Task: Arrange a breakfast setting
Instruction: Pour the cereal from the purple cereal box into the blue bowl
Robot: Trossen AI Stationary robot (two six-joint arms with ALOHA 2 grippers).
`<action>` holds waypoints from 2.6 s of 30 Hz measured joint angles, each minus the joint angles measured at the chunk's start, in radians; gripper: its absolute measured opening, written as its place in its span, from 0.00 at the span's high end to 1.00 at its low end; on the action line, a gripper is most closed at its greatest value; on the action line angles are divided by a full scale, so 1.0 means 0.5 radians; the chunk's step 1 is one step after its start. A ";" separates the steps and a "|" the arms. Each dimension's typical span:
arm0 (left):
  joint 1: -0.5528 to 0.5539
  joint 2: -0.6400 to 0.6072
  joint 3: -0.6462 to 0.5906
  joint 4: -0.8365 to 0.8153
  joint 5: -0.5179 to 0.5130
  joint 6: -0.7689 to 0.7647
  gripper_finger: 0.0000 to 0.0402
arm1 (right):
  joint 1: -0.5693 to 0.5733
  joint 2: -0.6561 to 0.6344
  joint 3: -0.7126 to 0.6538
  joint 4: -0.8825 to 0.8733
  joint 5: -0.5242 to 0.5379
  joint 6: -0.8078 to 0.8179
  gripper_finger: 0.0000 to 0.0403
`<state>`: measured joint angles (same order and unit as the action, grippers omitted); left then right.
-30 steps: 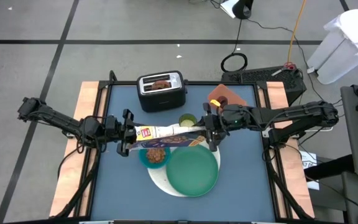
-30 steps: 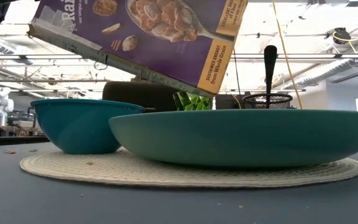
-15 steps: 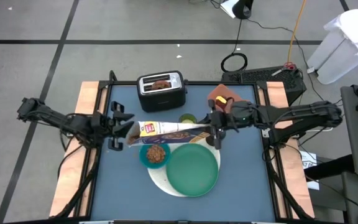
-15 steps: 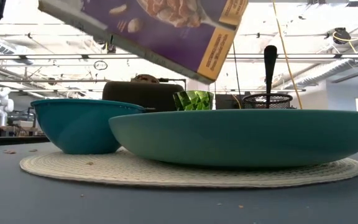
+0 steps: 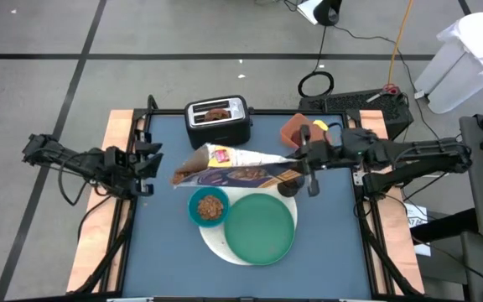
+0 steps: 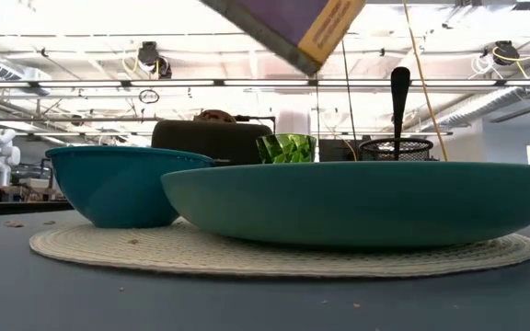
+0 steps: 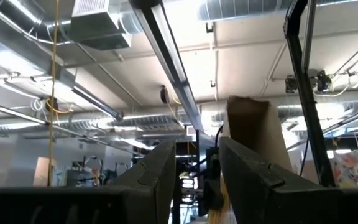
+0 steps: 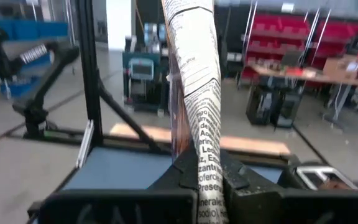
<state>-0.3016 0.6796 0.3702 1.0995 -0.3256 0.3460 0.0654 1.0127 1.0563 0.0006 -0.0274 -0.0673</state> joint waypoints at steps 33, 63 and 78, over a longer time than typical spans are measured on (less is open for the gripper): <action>0.000 0.341 -0.002 -0.306 -0.082 -0.658 0.59 | 0.000 -0.256 -1.447 2.809 0.015 0.166 1.00; 0.199 1.416 0.907 -0.328 -0.043 -0.596 0.41 | 0.000 -0.255 -1.447 2.699 0.101 0.105 1.00; 0.244 1.417 0.936 -0.327 0.037 -0.561 0.41 | -0.002 -0.190 -1.444 2.670 0.122 0.073 1.00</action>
<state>-0.1797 1.3884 0.8383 0.9360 -0.3073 0.0656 0.0647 0.9175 0.3344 1.3357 0.0338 -0.0310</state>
